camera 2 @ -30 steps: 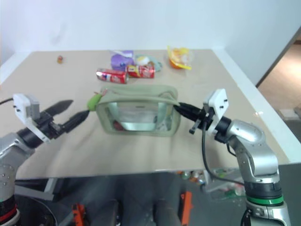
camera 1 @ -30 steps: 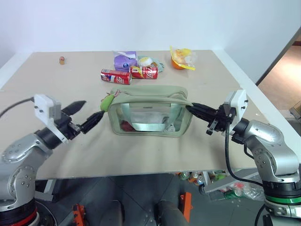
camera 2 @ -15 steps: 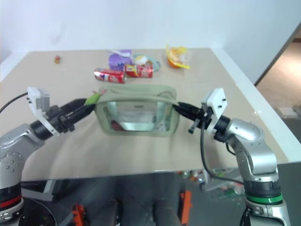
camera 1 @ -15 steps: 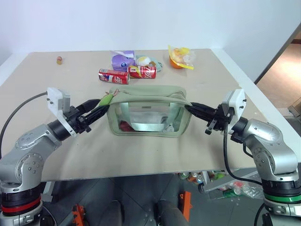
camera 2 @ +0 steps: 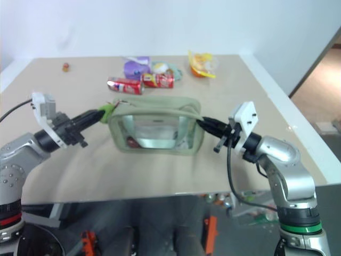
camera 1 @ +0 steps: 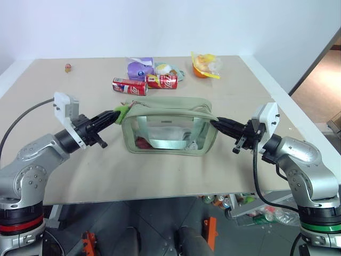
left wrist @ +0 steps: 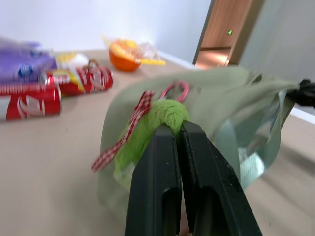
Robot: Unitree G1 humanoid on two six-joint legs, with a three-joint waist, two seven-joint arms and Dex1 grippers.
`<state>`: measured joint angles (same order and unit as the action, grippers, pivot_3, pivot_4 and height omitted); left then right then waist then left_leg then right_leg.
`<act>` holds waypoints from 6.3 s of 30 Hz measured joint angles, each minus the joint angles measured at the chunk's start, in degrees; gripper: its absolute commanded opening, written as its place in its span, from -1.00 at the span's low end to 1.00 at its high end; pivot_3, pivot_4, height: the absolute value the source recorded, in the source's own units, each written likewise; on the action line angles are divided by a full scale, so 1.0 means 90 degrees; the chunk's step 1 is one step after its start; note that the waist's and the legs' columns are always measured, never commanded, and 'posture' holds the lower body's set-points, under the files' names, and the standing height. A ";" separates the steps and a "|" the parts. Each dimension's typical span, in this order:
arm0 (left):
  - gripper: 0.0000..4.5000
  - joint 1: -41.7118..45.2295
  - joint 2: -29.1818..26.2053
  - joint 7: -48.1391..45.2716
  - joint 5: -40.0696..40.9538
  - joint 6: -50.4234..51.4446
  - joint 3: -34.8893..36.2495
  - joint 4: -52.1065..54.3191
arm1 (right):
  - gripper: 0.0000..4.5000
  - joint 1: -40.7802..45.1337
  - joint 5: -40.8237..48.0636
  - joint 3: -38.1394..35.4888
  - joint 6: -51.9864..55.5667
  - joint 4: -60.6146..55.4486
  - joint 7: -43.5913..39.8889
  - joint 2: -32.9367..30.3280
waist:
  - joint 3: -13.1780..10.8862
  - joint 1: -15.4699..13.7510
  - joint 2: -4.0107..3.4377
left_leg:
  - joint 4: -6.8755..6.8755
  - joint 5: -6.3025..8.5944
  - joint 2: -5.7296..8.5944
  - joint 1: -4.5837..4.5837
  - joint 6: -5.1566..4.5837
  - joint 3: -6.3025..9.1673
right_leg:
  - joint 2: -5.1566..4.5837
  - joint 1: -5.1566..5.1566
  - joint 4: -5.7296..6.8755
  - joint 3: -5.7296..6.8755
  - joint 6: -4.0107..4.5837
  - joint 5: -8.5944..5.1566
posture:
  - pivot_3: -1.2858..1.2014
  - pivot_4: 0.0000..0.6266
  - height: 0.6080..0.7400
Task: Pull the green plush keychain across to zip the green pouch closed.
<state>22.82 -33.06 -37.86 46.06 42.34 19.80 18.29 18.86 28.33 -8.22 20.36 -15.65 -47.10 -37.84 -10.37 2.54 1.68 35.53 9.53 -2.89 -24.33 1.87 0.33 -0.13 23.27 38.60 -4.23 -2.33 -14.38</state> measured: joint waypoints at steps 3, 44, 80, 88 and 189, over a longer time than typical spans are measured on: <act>-0.97 0.1104 -0.0091 0.0019 -0.0002 -0.0033 -0.0163 -0.0172 | -1.00 -0.0018 0.0000 -0.0042 0.0027 -0.0030 0.0013 -0.0014 | -0.0007 -0.0036 0.0014 | 0.0003 -0.0004 0.0001 -0.0007 0.0007 0.0009 | 0.0002 0.0000 -0.0002 0.0009 -0.0002 0.0003 | 0.03 -0.52 1.00; 0.62 -0.0001 -0.0410 -0.0339 -0.1182 -0.0031 -0.0639 0.0337 | -1.00 -0.0428 -0.0051 -0.0155 -0.0208 -0.0132 -0.0073 -0.0092 | -0.0006 0.0000 0.0010 | -0.0005 -0.0003 0.0003 -0.0008 0.0008 0.0002 | -0.0010 -0.0007 -0.0027 0.0003 -0.0013 0.0006 | 0.03 -0.52 1.00; -1.00 -0.0500 0.0544 0.0186 -0.1617 -0.1107 -0.1295 0.0119 | 0.97 0.1425 0.0312 -0.0075 0.0309 -0.0248 -0.0522 -0.0773 | -0.0007 0.0010 0.0008 | -0.0009 -0.0004 0.0001 -0.0005 0.0008 -0.0004 | -0.0004 -0.0001 -0.0033 -0.0002 -0.0005 0.0015 | 0.03 -0.52 1.00; -1.00 -0.0515 0.0624 0.0439 -0.1518 -0.0935 -0.1392 0.0348 | 0.97 0.2726 -0.0100 0.1725 0.0353 -0.0208 -0.0295 0.0772 | -0.0005 -0.0039 0.0012 | -0.0012 -0.0003 0.0004 -0.0032 0.0008 0.0005 | -0.0012 0.0011 -0.0038 0.0008 -0.0013 0.0010 | 0.03 -0.52 1.00; -1.00 -0.0504 0.1027 0.1278 -0.2022 -0.1102 -0.1616 0.0408 | -0.61 0.3461 -0.1670 0.1873 -0.1177 0.2347 -0.1028 0.1111 | -0.0006 -0.0102 0.0011 | -0.0014 -0.0003 0.0002 -0.0032 0.0008 0.0003 | -0.0009 0.0012 -0.0050 0.0009 -0.0010 0.0021 | 0.03 -0.52 1.00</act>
<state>18.29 -23.82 -26.36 27.87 32.42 5.26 21.96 50.01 13.30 8.64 9.77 5.47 -56.35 -27.83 -10.43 1.62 1.78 35.40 9.51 -2.87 -24.62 1.94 0.35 -0.21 23.37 38.15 -4.15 -2.41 -14.19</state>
